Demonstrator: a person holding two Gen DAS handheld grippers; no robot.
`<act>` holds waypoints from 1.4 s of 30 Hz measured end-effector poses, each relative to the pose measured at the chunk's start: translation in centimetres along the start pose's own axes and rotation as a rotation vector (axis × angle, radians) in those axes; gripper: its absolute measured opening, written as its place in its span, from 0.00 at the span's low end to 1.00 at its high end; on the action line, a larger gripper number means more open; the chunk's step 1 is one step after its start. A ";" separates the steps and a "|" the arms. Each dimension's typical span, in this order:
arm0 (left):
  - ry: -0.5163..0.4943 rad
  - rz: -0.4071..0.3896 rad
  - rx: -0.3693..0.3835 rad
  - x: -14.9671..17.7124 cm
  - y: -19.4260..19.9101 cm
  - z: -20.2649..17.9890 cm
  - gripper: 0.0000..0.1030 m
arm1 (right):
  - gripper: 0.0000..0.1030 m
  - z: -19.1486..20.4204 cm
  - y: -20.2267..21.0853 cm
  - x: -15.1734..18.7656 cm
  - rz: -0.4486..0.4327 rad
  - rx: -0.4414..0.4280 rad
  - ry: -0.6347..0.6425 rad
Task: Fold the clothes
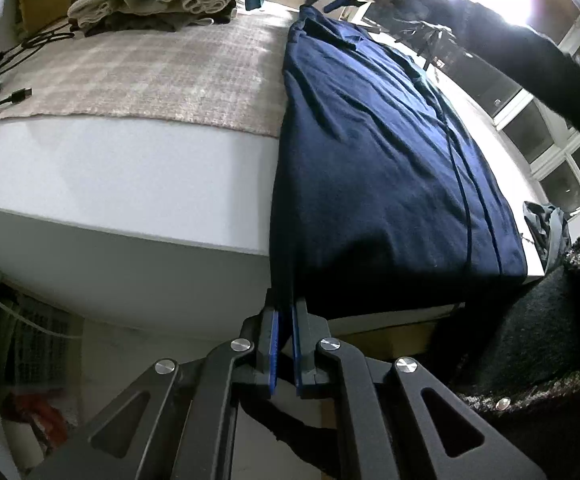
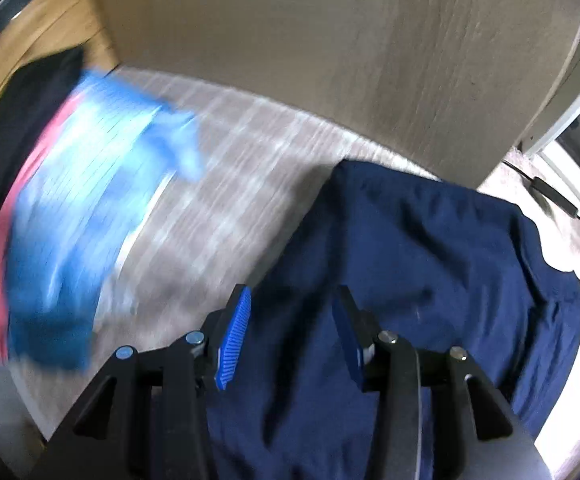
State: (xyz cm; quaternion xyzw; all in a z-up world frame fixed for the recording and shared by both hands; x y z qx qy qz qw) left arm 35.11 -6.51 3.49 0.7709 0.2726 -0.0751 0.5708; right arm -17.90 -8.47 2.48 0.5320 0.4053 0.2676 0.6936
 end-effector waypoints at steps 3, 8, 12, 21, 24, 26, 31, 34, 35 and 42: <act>0.009 -0.002 -0.008 0.1 -0.1 -0.1 0.04 | 0.41 -0.2 -1.9 -1.2 0.046 0.057 -0.048; 0.045 0.004 0.013 0.7 -0.2 0.3 0.05 | 0.41 0.0 -3.4 -1.3 0.098 0.136 -0.056; 0.058 0.007 0.006 2.6 0.3 0.7 0.10 | 0.41 0.6 -3.1 -1.2 0.090 0.156 -0.032; 0.027 0.017 -0.009 2.1 -1.1 1.8 0.32 | 0.32 1.1 -2.0 -0.3 0.086 0.153 -0.033; -0.037 0.010 0.023 1.2 -1.5 0.9 0.28 | 0.25 0.2 -1.9 -0.4 0.081 0.144 -0.046; -0.069 0.002 0.023 1.0 -1.4 0.3 0.04 | 0.12 -0.2 -1.5 -0.2 0.074 0.122 -0.062; -0.118 -0.022 -0.006 0.7 -0.1 -0.9 0.03 | 0.08 -0.8 0.4 0.5 0.030 0.072 -0.065; -0.155 -0.024 -0.021 0.4 1.4 -2.0 0.03 | 0.08 -1.5 1.9 1.1 0.001 0.037 -0.075; -0.174 -0.026 -0.014 0.0 1.8 -2.8 0.03 | 0.07 -1.8 2.6 1.4 -0.010 0.023 -0.081; -0.318 0.005 0.064 -0.5 2.8 -10.3 0.03 | 0.07 -6.2 7.3 1.7 -0.084 -0.044 -0.098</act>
Point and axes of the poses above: each gripper's, at about its wrist camera, not at the fingertips, and y roughly against the way its jaws point, z to its left, x to its underside, the point moved 4 cm from there along -y, roughly the way its jaws point
